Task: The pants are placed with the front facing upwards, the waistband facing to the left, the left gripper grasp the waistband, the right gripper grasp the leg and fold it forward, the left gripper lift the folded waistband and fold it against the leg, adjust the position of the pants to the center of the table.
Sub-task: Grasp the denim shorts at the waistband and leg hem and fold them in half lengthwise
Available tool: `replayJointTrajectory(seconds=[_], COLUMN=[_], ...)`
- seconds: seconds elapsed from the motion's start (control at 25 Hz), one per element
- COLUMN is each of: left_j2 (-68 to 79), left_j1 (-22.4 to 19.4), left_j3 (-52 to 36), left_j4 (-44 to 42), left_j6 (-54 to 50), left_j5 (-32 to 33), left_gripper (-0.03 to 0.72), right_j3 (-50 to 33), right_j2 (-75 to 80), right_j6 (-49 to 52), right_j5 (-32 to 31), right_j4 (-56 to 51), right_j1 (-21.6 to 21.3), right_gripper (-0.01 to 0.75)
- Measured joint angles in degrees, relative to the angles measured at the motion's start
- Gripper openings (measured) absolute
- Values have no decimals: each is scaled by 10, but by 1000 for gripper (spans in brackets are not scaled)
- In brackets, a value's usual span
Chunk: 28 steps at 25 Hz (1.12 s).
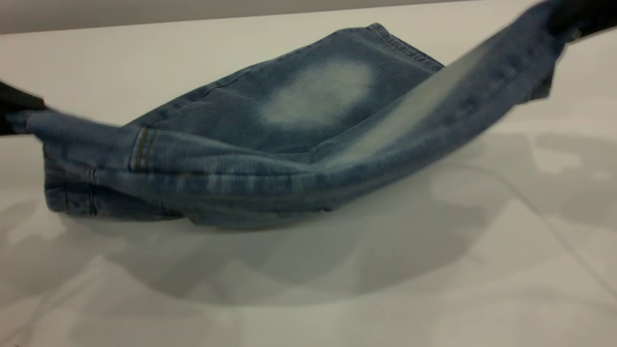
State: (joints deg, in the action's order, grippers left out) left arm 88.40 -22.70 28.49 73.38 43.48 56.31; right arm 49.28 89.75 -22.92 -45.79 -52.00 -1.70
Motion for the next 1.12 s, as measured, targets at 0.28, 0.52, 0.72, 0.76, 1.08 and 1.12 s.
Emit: replayJointTrajectory(seconds=[0.28,0.52,0.72,0.76,1.08,1.12], left_j2=[0,0,1,3,16,18], left_j1=[0,0,0,0,0,0], left_j3=[0,0,0,0,0,0], left_j4=[102,133,160,168,235,241], left_j6=[13,13,9,8,8,8], left_j5=[-14,-50,-80,-86,-103,-103], left_gripper=[114,114,114,114,114,114], right_j3=[63,120,173,184,258,267], right_j2=[69,126,180,189,268,277], right_j6=[-14,-32,-36,-36,-29,-25], right_j5=[-1,-2,-4,-6,16,19], right_j4=[-62,-118,-138,-140,-162,-166], right_j1=[0,0,8,14,75,81], right_gripper=[27,27,27,27,27,27])
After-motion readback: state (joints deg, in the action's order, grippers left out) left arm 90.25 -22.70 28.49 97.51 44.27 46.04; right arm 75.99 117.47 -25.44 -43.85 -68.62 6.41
